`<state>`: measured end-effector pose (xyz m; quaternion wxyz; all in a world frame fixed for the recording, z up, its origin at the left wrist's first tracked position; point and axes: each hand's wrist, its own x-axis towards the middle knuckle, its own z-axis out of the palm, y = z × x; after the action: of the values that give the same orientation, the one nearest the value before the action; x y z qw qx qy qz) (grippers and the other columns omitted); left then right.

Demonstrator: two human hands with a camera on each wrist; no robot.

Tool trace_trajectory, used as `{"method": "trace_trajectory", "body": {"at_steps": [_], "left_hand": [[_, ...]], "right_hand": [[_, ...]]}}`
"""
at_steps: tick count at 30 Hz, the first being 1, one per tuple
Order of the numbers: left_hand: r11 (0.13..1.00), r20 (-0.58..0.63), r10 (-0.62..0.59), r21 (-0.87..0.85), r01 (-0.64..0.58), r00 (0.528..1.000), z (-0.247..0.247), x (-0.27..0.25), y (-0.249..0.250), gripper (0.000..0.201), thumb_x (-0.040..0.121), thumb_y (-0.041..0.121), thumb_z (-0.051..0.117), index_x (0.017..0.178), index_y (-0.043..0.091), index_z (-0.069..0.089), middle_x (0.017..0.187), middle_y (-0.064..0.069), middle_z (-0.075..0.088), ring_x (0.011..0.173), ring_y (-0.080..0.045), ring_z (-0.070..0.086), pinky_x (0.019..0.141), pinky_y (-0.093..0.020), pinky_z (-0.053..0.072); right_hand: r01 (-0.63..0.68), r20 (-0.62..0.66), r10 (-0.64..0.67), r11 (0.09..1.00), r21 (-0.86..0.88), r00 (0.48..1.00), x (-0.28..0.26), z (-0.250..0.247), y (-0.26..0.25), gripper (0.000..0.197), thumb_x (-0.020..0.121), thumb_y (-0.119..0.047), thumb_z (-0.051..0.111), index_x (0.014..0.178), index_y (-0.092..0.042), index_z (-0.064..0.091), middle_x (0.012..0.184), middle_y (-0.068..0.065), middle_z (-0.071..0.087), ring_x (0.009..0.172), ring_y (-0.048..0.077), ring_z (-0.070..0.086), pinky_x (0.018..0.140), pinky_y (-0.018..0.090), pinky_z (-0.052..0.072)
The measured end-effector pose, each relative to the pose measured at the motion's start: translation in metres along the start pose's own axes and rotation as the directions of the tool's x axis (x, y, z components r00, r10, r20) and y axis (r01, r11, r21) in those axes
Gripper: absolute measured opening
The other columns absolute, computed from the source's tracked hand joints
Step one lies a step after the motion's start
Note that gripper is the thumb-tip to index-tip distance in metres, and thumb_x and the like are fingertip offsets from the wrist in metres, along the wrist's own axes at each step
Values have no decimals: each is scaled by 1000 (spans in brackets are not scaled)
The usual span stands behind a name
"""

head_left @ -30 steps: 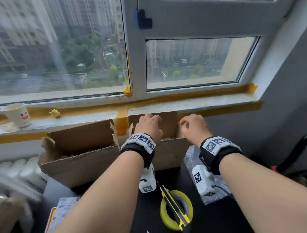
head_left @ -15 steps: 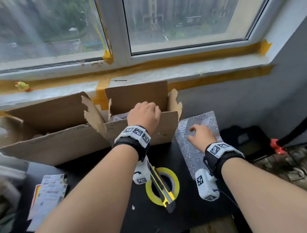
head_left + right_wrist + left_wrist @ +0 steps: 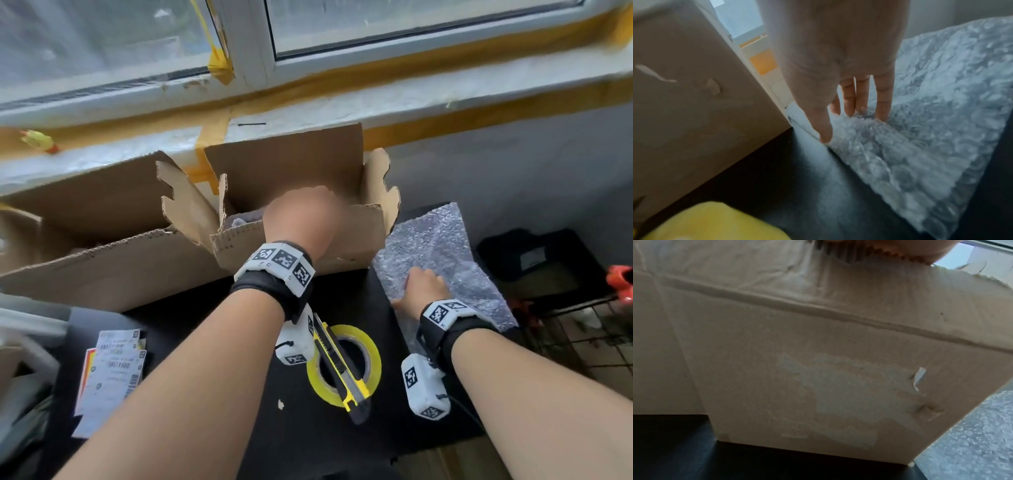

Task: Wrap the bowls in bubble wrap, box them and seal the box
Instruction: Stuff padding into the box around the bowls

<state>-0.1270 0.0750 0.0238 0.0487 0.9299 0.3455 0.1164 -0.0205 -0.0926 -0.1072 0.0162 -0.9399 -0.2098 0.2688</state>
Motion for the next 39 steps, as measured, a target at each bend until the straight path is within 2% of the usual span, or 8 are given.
{"method": "trace_trajectory", "body": {"at_steps": [4,8,15,25,28,33,36,39], "left_hand": [[999,34,10,-40,-8,999,2,0,-2,34,98,33,34,75,17,52,73,4,53,75,-23,52,62,-30,29],[984,143,-33,-169,58,989,7,-4,-9,29,95,33,42,90,16,64,91,-3,67,88,-27,59,65,-31,39],[981,86,-25,-191,41,996,-23,3,-2,34,99,35,39,87,13,62,89,-3,66,88,-27,59,71,-33,43],[946,101,-25,-318,56,995,-81,18,-1,25,96,31,48,95,19,70,91,0,70,85,-21,63,74,-31,50],[838,172,-32,-533,120,985,-94,19,0,37,97,42,48,88,14,70,86,-3,72,83,-22,67,82,-37,55],[312,452,-84,-834,454,888,-122,16,0,31,96,46,50,97,15,53,87,-6,61,77,-20,64,72,-31,58],[255,437,-106,-856,449,893,-126,15,-16,9,97,11,54,89,10,60,81,-6,60,65,-14,59,49,-18,51],[265,384,-187,-867,423,904,-128,15,-39,19,83,-9,65,99,3,65,76,-8,62,55,-13,55,47,-19,47]], "right_hand": [[0,25,0,999,37,1000,1,-5,-2,21,92,-20,51,106,-7,60,118,14,61,109,34,58,79,33,43],[-48,-14,53,976,212,999,-6,-29,-4,25,89,-36,56,87,-10,56,99,13,64,82,30,54,69,30,38],[-27,-162,106,905,425,981,-25,-106,-11,31,86,-32,45,99,-9,61,100,11,61,85,31,53,73,32,41],[405,-458,-184,797,449,870,-75,-191,-69,39,88,-23,50,55,-19,30,54,0,29,52,19,29,52,28,20],[530,-466,-312,706,470,828,-91,-199,-93,38,85,-21,54,53,-19,34,53,-2,31,55,18,29,55,29,24],[630,-466,-434,630,454,771,-108,-199,-125,29,86,-23,57,66,-3,62,62,7,54,62,19,46,63,30,40],[668,-465,-485,611,426,741,-115,-199,-140,29,86,-22,58,64,-7,66,62,12,56,61,19,45,60,29,38],[657,-500,-447,633,408,742,-114,-201,-145,20,83,-15,58,70,-17,73,80,8,67,76,18,54,70,26,42]]}}
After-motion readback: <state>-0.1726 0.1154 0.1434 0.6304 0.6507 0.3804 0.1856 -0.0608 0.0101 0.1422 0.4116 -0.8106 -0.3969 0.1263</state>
